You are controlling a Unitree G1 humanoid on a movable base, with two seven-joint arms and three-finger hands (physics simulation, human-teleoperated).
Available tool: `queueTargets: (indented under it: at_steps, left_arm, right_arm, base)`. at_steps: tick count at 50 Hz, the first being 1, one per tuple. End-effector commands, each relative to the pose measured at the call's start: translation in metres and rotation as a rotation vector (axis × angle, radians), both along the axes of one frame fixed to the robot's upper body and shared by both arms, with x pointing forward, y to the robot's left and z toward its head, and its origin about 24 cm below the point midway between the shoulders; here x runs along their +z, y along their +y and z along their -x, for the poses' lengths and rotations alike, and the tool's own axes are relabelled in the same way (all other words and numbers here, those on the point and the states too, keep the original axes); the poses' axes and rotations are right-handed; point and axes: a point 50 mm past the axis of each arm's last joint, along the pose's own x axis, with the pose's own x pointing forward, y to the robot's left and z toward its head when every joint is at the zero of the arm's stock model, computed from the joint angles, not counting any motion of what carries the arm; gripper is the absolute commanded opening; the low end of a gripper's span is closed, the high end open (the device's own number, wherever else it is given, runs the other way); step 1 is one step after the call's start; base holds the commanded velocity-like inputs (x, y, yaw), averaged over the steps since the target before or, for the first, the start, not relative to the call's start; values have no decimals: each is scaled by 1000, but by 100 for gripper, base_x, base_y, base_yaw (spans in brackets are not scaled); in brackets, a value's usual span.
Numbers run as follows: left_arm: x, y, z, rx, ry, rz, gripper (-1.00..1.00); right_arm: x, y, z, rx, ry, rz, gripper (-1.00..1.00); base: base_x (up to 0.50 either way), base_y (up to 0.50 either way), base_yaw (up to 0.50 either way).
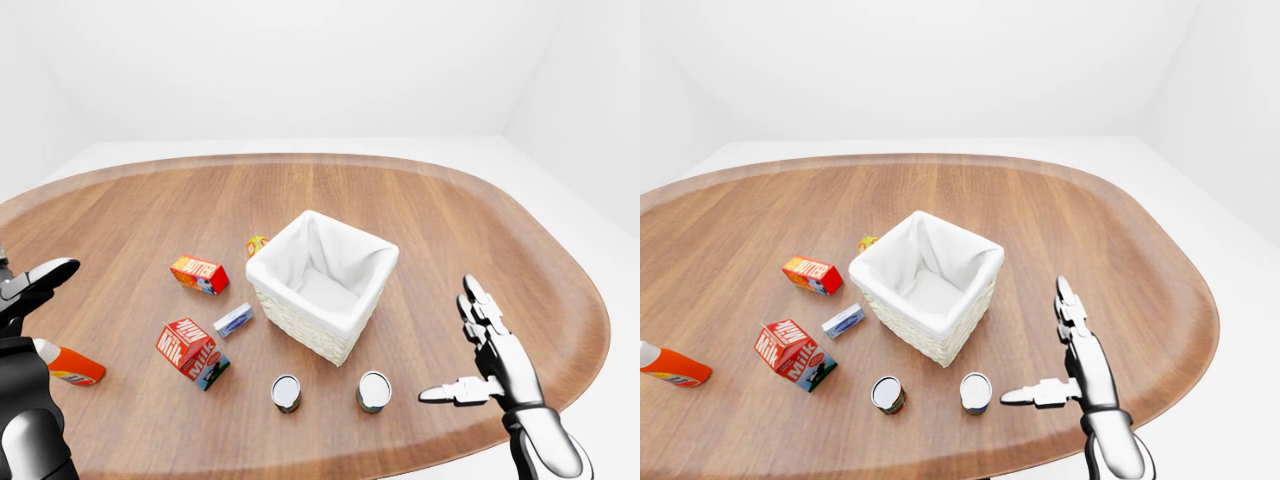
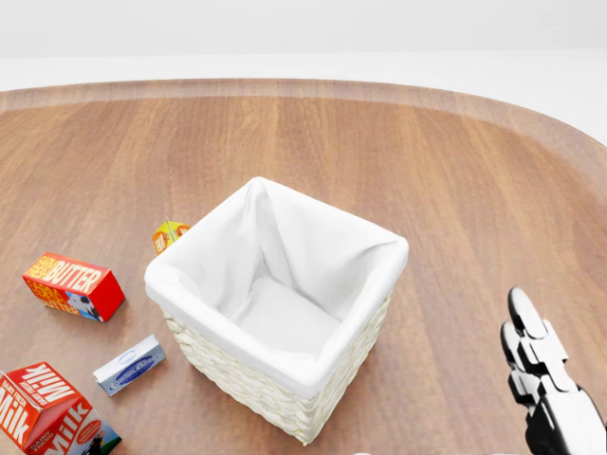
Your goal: Pick up the alphabet soup, and put it in the basket.
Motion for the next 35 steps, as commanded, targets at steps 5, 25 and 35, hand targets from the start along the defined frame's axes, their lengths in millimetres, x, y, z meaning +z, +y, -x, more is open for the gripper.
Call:
queueTargets:
  at_steps: [5, 25, 35]
  left_arm:
    - [1, 0, 1, 3, -4, -3, 100]
    - [-3, 1, -1, -1, 12, 0, 100]
    - [-6, 2, -4, -8, 26, 5, 100]
  right_arm:
    - [-10, 7, 7, 41, 60, -8, 100]
    - [-46, 18, 13, 76, 211, 3, 100]
    - [-52, 26, 9, 96, 227, 21, 100]
  base:
    - [0, 0, 0]
    - [0, 0, 0]
    - [0, 0, 0]
